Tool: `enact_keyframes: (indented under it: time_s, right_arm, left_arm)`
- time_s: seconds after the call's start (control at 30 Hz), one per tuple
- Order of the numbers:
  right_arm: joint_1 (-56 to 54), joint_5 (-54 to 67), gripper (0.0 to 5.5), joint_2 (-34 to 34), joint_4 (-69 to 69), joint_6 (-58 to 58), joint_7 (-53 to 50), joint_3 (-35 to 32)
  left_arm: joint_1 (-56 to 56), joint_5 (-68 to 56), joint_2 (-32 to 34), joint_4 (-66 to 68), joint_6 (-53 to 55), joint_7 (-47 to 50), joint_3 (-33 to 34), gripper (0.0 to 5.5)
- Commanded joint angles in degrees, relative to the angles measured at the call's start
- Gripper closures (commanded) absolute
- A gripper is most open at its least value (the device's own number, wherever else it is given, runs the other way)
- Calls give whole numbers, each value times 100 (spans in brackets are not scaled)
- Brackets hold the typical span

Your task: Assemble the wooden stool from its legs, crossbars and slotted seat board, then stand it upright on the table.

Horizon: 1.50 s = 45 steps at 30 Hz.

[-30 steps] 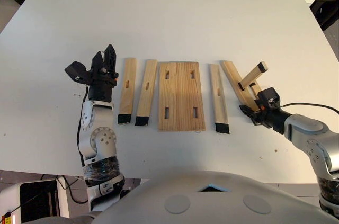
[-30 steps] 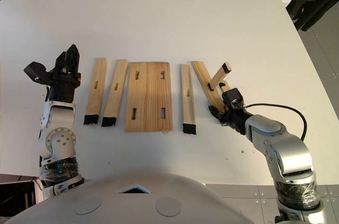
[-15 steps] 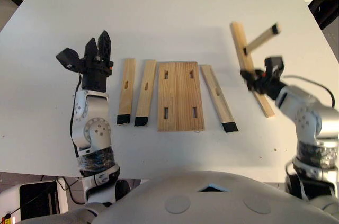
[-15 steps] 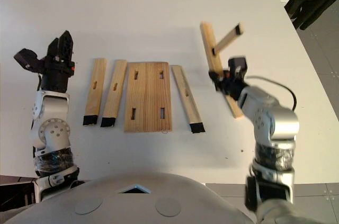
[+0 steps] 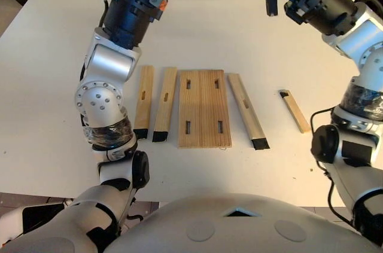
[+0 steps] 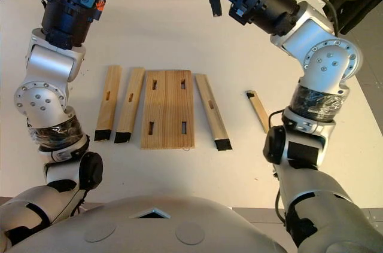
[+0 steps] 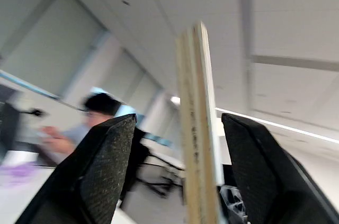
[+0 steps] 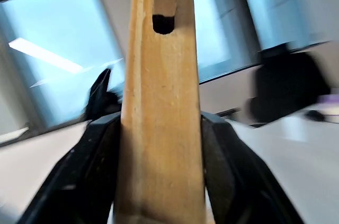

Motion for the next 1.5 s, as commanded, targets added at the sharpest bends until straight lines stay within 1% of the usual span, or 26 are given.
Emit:
enact_keyframes:
  time_s: [0.03, 0.17, 0.3, 0.4, 0.6, 0.77, 0.93, 1.07, 1.23, 1.5]
  right_arm:
    - [-607, -151, 343, -763, 401, -161, 1167, 294]
    - [-850, -562, 343, -1005, 717, -564, 1885, 712]
    - [-691, -851, 343, -1219, 716, -873, 2561, 1042]
    - [-487, -1072, 343, -1317, 711, -1089, 2853, 1231]
    - [-24, -1496, 343, -1392, 637, -1455, 3061, 1506]
    - [346, -1499, 345, -1367, 250, -1471, 3099, 1619]
    - [484, -1462, 345, -1371, 33, -1410, 3085, 1630]
    - [471, -1391, 345, -1427, -67, -1322, 3077, 1561]
    - [612, -1636, 345, -1599, -115, -1473, 3280, 1796]
    - [655, -1966, 345, -1588, -19, -1849, 3397, 2094]
  left_arm:
    - [22, -626, 383, -358, 375, -262, -48, 251]
    - [263, -698, 759, -525, 602, -644, -155, 251]
    - [250, -614, 978, -347, 655, -885, -187, 251]
    - [248, -546, 1079, -291, 680, -979, -243, 251]
    - [257, -595, 1284, -365, 801, -1124, -307, 251]
    - [256, -449, 1351, -313, 845, -1250, -426, 251]
    - [290, -293, 1414, -328, 893, -1396, -518, 251]
    - [371, 85, 1596, -285, 888, -1688, -610, 251]
    - [415, 409, 1735, -206, 841, -2010, -665, 251]
    - [576, 802, 1801, -382, 787, -2407, -847, 251]
